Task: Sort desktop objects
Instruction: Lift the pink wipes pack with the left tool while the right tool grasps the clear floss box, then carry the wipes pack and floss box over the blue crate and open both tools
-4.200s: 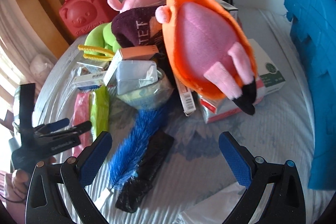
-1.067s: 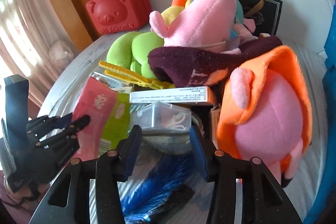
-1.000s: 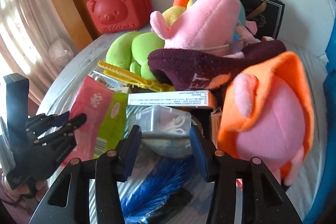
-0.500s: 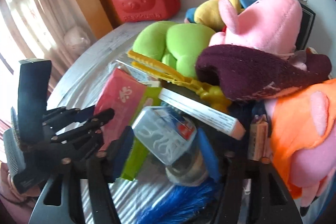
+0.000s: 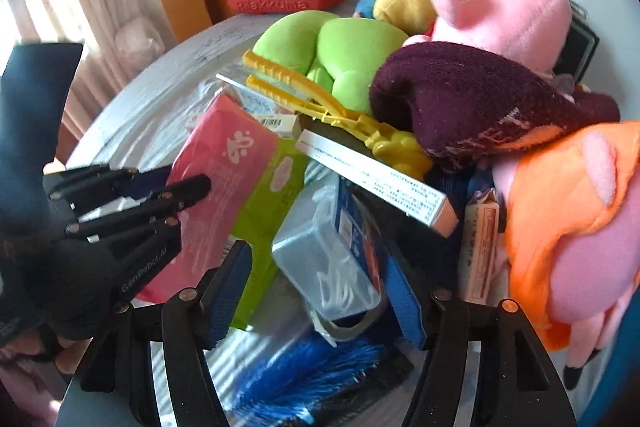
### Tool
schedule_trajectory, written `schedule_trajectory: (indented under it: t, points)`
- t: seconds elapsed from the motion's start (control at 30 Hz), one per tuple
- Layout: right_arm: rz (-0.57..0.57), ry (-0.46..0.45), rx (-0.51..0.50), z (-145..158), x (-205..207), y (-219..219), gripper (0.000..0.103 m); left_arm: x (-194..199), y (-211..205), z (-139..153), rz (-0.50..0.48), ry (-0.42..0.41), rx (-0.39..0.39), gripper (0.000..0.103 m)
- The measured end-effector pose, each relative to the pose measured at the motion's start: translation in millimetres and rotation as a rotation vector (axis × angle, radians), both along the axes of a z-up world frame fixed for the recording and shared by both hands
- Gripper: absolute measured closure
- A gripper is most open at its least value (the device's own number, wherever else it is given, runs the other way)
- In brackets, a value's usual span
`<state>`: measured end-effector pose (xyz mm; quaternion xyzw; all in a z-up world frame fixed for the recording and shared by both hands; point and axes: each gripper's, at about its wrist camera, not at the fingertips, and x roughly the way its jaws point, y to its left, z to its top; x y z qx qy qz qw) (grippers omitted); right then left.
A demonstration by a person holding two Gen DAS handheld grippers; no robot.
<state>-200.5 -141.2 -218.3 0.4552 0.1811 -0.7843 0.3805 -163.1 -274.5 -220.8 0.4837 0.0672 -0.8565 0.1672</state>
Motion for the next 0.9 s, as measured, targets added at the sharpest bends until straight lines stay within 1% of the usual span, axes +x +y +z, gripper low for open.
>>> schedule_trajectory:
  t: [0.07, 0.13, 0.2, 0.27, 0.33, 0.47, 0.63, 0.73, 0.9]
  points:
    - [0.005, 0.045, 0.016, -1.8, 3.8, -3.6, 0.043, 0.9, 4.0, -1.3, -0.002, -0.007, -0.002, 0.085]
    - [0.000, 0.060, 0.014, -5.7, 1.1, -6.1, 0.057, 1.4, 8.8, -0.6, -0.010, -0.007, -0.013, 0.085]
    - [-0.006, 0.079, 0.021, -8.3, -2.7, -9.3, 0.059, 2.0, 14.3, 3.0, -0.019, -0.003, -0.038, 0.085]
    - [-0.007, 0.087, 0.013, -4.5, -2.8, -8.2, 0.063, 3.2, 16.8, 9.1, -0.021, 0.009, -0.043, 0.085]
    - [-0.015, 0.085, -0.030, 4.9, -2.4, -3.0, 0.065, 5.8, 18.8, 17.9, -0.019, 0.028, -0.053, 0.085]
    - [-0.035, 0.114, -0.119, 35.9, 1.0, 11.0, 0.066, 14.7, 19.3, 43.9, -0.009, 0.080, -0.075, 0.085]
    - [-0.061, 0.169, -0.206, 74.5, 8.8, 28.2, 0.066, 33.6, 28.8, 90.4, -0.016, 0.193, -0.116, 0.085]
    - [-0.083, 0.223, -0.254, 101.2, 17.8, 42.8, 0.066, 43.1, 41.4, 119.8, -0.041, 0.267, -0.148, 0.086]
    - [-0.145, 0.350, -0.336, 153.6, 38.3, 83.0, 0.066, 49.4, 73.1, 165.9, -0.094, 0.389, -0.181, 0.087]
